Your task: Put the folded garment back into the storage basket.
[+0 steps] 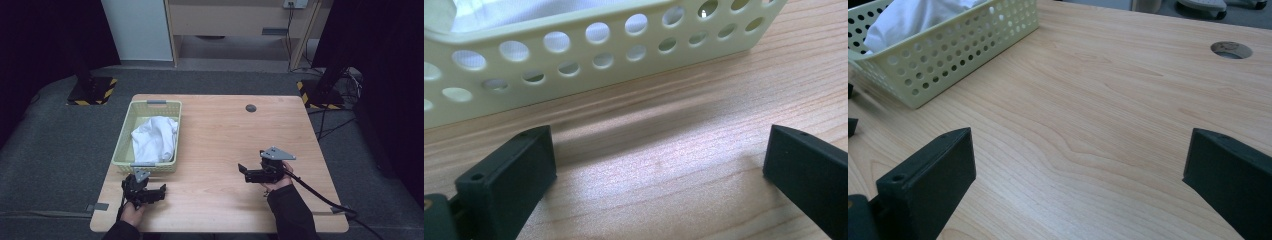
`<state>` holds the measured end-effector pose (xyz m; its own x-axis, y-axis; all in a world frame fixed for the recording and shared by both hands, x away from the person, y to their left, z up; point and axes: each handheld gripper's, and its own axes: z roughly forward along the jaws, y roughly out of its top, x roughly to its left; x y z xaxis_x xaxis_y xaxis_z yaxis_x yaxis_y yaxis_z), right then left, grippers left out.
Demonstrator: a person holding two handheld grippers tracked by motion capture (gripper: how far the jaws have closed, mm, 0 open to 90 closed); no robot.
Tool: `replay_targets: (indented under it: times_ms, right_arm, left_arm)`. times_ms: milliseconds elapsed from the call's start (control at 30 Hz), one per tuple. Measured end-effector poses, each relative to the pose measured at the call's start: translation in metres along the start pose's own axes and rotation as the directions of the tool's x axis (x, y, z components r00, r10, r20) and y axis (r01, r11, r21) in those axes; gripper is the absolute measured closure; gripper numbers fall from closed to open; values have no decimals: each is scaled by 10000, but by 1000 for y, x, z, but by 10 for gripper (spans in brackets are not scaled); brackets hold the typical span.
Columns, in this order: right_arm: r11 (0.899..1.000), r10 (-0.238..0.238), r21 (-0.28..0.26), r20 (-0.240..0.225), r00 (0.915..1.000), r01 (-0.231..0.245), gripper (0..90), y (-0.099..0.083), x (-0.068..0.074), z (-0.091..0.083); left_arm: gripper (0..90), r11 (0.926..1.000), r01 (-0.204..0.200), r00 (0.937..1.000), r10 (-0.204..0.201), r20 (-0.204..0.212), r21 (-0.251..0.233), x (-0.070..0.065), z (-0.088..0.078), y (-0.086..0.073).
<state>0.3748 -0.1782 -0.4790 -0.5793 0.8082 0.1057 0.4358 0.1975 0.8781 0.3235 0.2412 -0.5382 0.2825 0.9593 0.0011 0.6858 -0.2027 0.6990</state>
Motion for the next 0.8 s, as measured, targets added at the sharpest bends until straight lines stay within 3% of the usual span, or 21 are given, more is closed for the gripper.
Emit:
replay_targets:
  times_ms: [300,800]
  right_arm:
    - [9998,144,-149,114,9998,-143,3,-5,-14,-8]
    - [9997,101,-219,232,9997,-96,4,-16,-27,-21]
  left_arm:
    - [0,10000,-1,10000,1,-1,0,0,0,0]
    - [0,10000,-16,10000,16,3,1,0,0,0]
